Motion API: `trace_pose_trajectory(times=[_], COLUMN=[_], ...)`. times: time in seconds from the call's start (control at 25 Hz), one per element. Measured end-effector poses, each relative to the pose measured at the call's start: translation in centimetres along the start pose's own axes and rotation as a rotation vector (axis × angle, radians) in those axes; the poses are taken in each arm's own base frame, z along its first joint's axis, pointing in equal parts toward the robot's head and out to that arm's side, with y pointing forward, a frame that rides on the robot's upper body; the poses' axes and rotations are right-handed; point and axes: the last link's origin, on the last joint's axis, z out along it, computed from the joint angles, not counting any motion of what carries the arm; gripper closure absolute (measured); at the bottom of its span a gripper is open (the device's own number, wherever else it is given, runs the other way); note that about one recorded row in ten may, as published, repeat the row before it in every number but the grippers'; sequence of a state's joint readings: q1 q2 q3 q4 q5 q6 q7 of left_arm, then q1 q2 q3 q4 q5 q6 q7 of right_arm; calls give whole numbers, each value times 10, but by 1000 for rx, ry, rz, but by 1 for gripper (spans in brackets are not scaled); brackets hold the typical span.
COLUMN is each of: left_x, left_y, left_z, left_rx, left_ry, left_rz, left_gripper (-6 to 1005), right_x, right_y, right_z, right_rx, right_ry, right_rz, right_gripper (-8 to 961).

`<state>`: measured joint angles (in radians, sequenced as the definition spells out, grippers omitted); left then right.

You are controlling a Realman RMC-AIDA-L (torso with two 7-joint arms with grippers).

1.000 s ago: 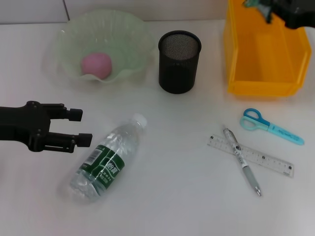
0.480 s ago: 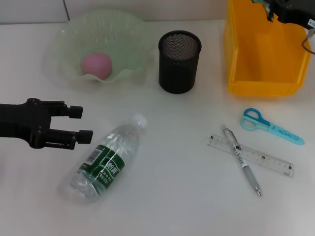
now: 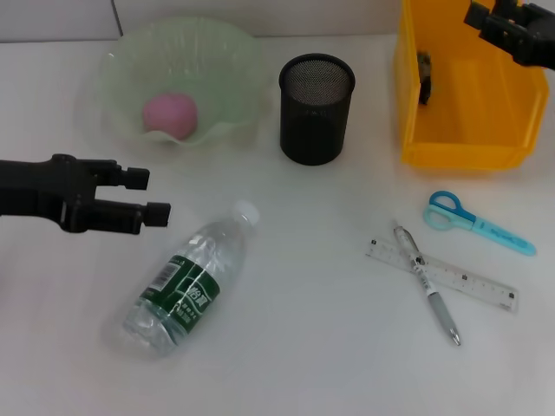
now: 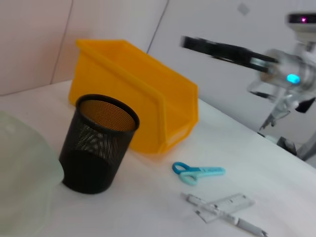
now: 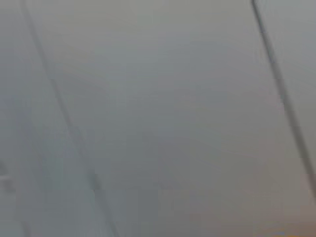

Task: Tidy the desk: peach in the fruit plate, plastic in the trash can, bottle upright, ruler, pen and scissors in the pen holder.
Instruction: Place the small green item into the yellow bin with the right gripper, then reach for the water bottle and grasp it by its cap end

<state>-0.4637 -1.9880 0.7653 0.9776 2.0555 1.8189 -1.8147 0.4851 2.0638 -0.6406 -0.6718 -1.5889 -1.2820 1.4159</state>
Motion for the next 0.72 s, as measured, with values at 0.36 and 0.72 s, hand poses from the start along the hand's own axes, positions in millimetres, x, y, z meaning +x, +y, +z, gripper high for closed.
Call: trace_pose_trajectory(times=[0.36,0.72], left_x=[46,96], left_y=[-4,-3], left_z=[15,79], left_rx=[105,281], left_ry=[-140,-393], left_rz=[-181,-310], left_gripper=[170,190], right_x=[15,58], right_y=[47,58], right_z=[-79,-83], right_rx=[-460,-447], right_ry=[199,285], right_rz=[-61,-68], right_gripper=[291,287])
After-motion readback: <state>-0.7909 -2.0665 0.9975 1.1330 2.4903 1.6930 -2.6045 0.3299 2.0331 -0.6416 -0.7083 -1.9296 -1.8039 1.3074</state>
